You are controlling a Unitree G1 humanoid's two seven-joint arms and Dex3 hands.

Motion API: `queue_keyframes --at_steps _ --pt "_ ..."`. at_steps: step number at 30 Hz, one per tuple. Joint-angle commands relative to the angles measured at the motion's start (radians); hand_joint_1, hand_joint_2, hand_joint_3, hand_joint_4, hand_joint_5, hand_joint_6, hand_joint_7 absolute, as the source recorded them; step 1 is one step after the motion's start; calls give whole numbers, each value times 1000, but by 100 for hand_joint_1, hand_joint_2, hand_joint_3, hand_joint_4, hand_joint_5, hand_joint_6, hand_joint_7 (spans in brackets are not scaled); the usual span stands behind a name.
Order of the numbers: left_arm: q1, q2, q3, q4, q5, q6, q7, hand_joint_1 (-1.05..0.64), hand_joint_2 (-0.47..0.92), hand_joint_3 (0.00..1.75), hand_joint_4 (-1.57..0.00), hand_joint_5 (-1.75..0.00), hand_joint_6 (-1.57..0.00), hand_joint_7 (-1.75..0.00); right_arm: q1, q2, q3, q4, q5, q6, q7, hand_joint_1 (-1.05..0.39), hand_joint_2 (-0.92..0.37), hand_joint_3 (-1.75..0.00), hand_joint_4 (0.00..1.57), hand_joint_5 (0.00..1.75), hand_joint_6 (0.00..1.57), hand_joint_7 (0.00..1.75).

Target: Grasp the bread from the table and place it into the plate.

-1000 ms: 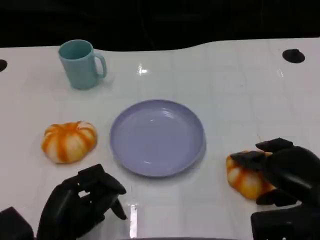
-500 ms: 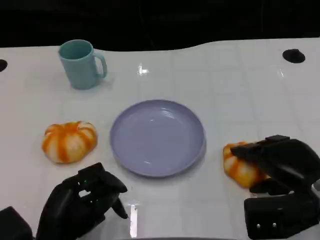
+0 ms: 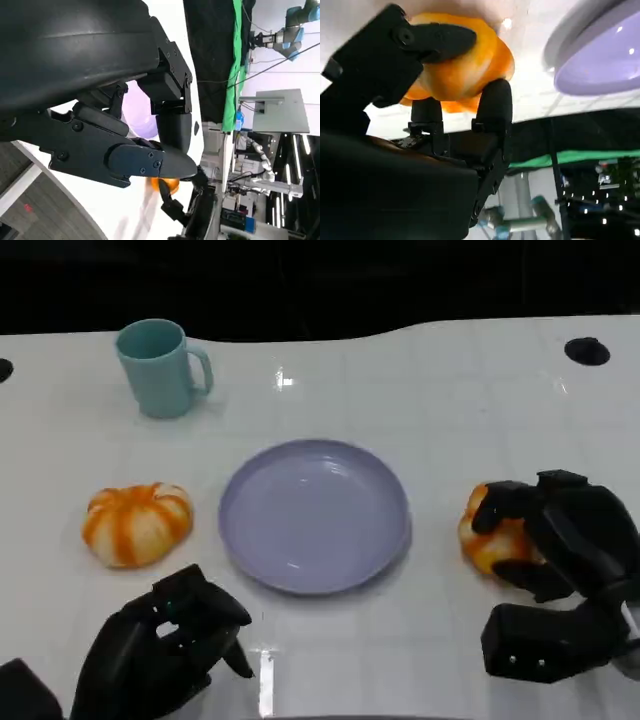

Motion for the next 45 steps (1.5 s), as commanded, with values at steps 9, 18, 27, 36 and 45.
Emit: queue_keyframes --at_steps 9,18,27,36,45 --pt "23 10 -7 -40 0 0 16 -56 92 32 -63 -174 -60 -136 -65 6 0 63 37 -93 -112 -8 -28 -135 101 175 76 175" --pt "28 9 -12 -52 4 9 25 -56 92 33 -61 -175 -58 -138 -72 30 -43 -97 167 -172 55 -11 -19 -155 100 175 76 175" --pt "43 11 -23 -78 4 25 34 -55 92 33 -60 -175 -57 -139 -113 111 -48 -158 235 -172 205 -13 -16 -163 100 175 76 175" --pt "50 12 -32 -91 4 27 37 -55 92 33 -59 -175 -56 -139 -177 211 -35 -129 242 -160 284 -17 -19 -160 98 175 75 175" --pt "60 8 -43 -114 0 39 41 -55 92 33 -59 -175 -55 -139 -270 312 -4 49 240 -169 312 -17 -20 -158 100 175 78 175"
